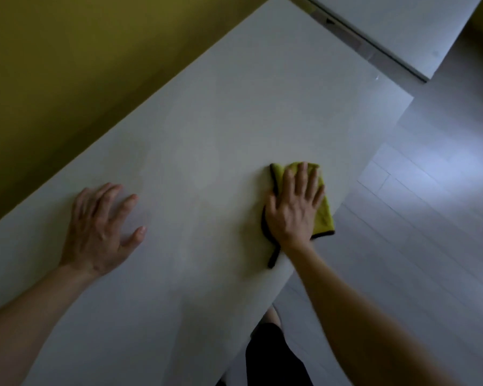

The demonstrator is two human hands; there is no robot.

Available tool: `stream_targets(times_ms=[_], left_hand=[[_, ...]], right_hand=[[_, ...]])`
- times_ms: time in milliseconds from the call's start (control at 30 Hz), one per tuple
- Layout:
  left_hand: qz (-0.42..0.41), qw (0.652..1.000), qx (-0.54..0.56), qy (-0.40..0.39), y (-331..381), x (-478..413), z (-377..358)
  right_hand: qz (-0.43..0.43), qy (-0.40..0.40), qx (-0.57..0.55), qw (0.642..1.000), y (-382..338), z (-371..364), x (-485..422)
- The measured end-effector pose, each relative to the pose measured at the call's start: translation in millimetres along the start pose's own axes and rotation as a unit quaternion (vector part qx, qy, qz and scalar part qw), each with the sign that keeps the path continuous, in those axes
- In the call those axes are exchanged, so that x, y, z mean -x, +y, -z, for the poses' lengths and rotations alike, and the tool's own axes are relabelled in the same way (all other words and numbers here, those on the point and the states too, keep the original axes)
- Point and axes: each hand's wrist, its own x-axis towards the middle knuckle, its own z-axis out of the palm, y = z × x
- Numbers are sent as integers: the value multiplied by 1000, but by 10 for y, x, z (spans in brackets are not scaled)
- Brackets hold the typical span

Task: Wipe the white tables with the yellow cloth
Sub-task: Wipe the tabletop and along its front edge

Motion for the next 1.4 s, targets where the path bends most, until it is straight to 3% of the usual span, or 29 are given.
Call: stream_targets(times_ms=[100,200,267,333,400,600,633,700,767,833,900,967,1033,1100,1167,1233,1300,1400], left_hand=[[-41,999,9,9,270,-383,2],[-99,994,34,24,734,-953,-33],[-128,990,47,33,1024,-1345,-50],[-131,989,59,43,1266,-1643,-84],[-121,989,61,52,1429,-1877,-141],[2,997,56,49,1527,-2131,-306],[11,997,60,57,1528,-2110,-332],[15,995,67,72,1526,-2089,-365],[19,994,70,79,1539,-2104,-356],[23,993,73,86,1549,-2112,-348],[24,993,79,87,1564,-2125,-347],[29,993,84,82,1572,-2126,-344],[32,992,89,83,1577,-2117,-351],[33,992,94,80,1564,-2120,-352],[34,992,99,71,1558,-2107,-346],[32,991,103,73,1557,-2087,-338],[27,990,113,81,1553,-2095,-337],[24,989,116,88,1578,-2115,-337]], right_hand=[[187,-83,-23,979,-500,-74,822],[338,-107,-26,935,-207,-47,756],[297,-76,2,952,208,-14,322],[161,-38,26,986,625,55,-218],[58,-16,32,998,880,133,-677],[-46,25,11,999,615,36,-581],[-14,15,7,1000,530,26,-446],[129,-29,1,991,459,46,-236],[291,-81,12,953,624,150,-295],[385,-104,34,917,981,259,-719],[313,-76,60,945,1397,305,-1318],[115,-30,51,992,1701,377,-1963],[-46,-10,26,999,1821,408,-2397],[-101,-5,10,995,1648,359,-2482],[-41,-8,24,999,1239,287,-2168],[127,-33,18,991,735,185,-1664],[291,-94,-6,952,379,123,-1322],[423,-127,-30,897,484,171,-1587]])
